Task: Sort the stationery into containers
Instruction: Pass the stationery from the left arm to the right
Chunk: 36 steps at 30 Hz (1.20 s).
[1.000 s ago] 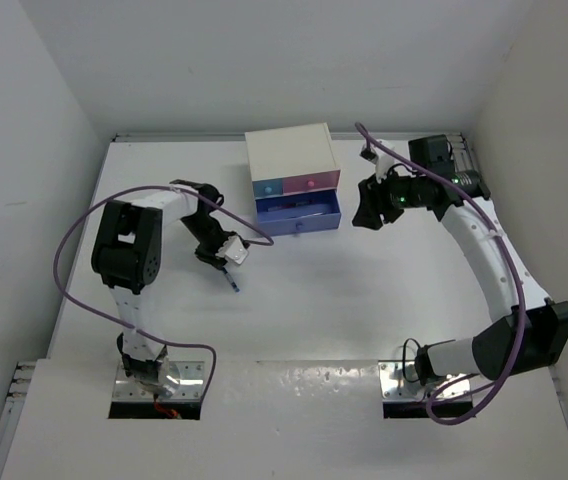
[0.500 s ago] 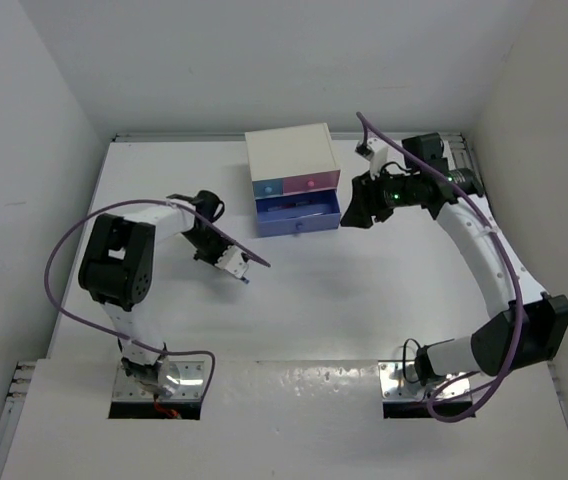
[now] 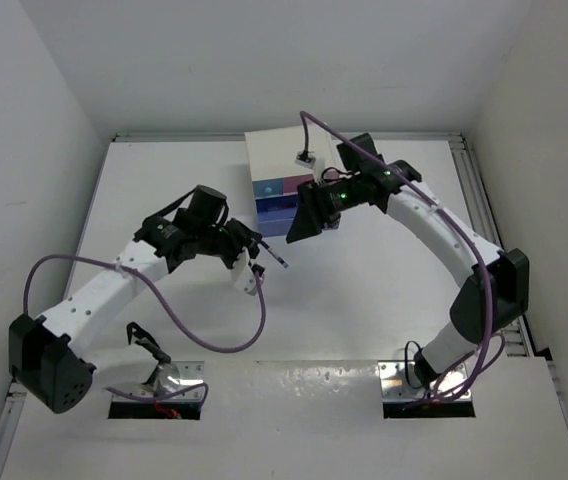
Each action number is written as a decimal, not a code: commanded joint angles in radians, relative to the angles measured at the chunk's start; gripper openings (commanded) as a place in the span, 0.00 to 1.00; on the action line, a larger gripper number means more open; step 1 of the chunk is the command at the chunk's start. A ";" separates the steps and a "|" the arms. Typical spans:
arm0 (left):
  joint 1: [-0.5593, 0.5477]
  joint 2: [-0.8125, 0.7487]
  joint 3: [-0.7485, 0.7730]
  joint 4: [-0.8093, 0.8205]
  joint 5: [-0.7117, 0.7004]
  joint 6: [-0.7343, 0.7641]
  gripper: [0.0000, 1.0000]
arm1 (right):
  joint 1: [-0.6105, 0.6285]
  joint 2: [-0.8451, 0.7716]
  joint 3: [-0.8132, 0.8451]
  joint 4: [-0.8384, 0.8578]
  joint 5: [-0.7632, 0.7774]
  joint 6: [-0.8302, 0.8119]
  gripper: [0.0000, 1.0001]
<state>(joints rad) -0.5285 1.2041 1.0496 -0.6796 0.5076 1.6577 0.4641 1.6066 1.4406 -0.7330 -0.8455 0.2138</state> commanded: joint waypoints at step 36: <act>-0.078 -0.103 0.069 0.296 -0.106 -0.671 1.00 | 0.013 0.134 0.296 -0.252 0.041 -0.448 0.00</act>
<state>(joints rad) -0.6651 1.1320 1.0611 -0.4763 0.4427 1.2774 0.5163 1.7084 1.5635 -0.8200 -0.8692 0.0620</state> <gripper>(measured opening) 0.991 0.047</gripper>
